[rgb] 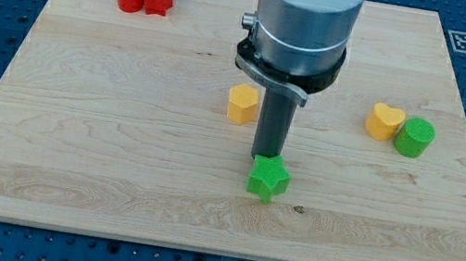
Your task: Move the yellow hexagon towards the bottom center
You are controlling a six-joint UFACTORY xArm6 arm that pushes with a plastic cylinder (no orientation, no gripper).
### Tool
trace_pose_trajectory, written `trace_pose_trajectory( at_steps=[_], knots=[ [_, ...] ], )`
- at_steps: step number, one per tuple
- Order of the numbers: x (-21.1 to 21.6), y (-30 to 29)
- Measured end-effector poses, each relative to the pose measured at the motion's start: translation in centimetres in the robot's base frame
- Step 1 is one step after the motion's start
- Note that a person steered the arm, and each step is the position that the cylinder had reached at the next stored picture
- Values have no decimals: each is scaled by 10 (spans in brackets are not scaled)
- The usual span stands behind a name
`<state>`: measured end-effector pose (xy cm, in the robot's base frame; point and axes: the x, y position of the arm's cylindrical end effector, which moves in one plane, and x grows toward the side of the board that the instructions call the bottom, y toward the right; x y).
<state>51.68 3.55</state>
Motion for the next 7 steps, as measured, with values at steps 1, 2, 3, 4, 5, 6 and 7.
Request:
trace_pose_trajectory(
  at_steps=[1,2,3,4,5,6,7],
  knots=[
    [-3,4],
    [-25,13],
    [-49,12],
    [-71,11],
    [-94,9],
    [-100,-18],
    [-78,-40]
  ],
)
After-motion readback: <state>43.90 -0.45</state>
